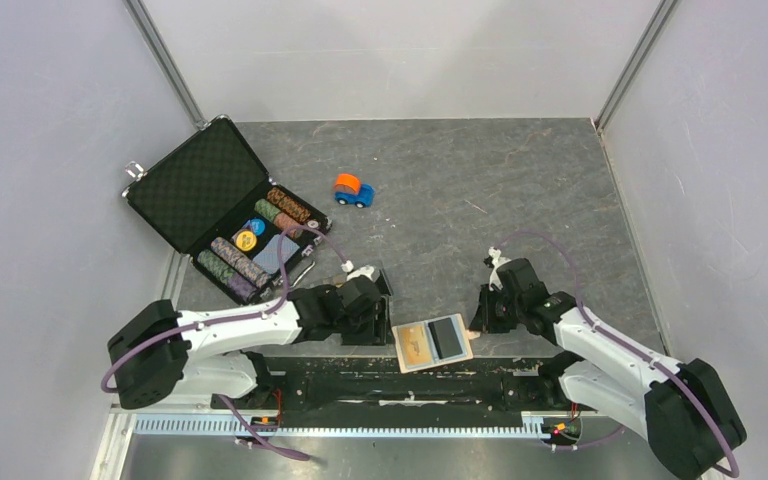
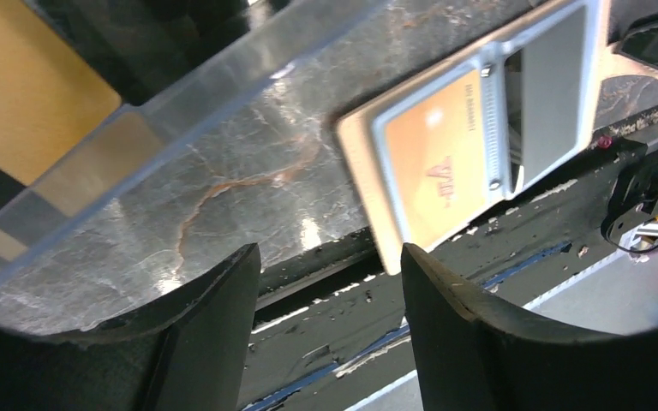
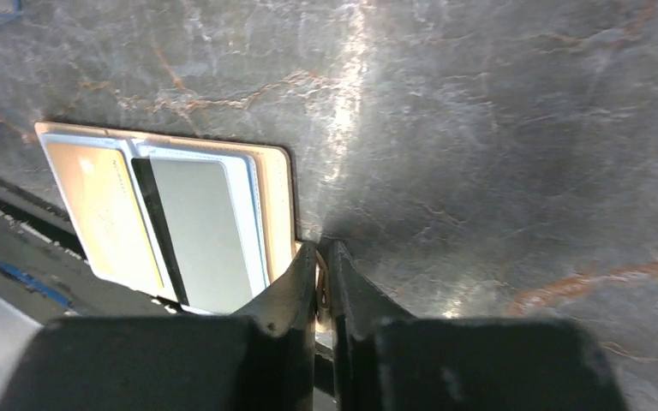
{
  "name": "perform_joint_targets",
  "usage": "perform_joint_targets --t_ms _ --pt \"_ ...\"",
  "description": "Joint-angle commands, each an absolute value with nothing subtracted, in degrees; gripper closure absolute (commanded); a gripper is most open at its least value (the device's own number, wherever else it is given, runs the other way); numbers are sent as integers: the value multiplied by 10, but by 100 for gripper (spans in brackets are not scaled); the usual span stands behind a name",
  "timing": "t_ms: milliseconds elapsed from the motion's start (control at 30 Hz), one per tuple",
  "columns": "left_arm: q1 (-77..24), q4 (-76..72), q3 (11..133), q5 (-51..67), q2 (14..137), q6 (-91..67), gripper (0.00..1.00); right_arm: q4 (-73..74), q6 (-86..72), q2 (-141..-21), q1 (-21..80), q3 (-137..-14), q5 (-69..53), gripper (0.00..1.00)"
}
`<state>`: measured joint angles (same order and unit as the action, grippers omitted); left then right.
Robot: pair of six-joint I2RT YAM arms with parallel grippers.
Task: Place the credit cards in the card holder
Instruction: Turn over the card slot in the card holder.
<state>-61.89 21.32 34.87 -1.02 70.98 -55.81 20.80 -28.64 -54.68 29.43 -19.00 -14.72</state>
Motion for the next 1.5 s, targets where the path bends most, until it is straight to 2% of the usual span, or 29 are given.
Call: perform_joint_targets --t_ms 0,100,167,267,367,733,800,1067,1200,1467 --pt "-599 159 326 30 691 -584 33 256 -243 -558 291 -224 -101 79" --pt "-598 130 331 54 705 -584 35 263 -244 -544 291 -221 -96 50" --pt "-597 101 331 70 715 -592 38 265 -250 -524 291 -223 -97 37" --pt "-599 64 333 87 724 -607 42 267 -253 -500 291 -229 -114 29" --pt "-605 45 340 95 734 -613 44 267 -254 -482 291 -232 -134 28" --pt "-624 16 348 71 781 -630 45 114 -324 -417 294 -164 -279 46" --pt "-623 20 345 64 782 -631 45 85 -341 -417 300 -147 -295 52" --pt "-624 15 342 56 801 -636 49 -40 -408 -464 374 -95 -293 87" --pt "-623 13 338 47 805 -640 51 -69 -422 -512 429 -98 -254 98" --pt "-624 -9 345 62 830 -639 55 -26 -419 -580 466 -122 -178 100"
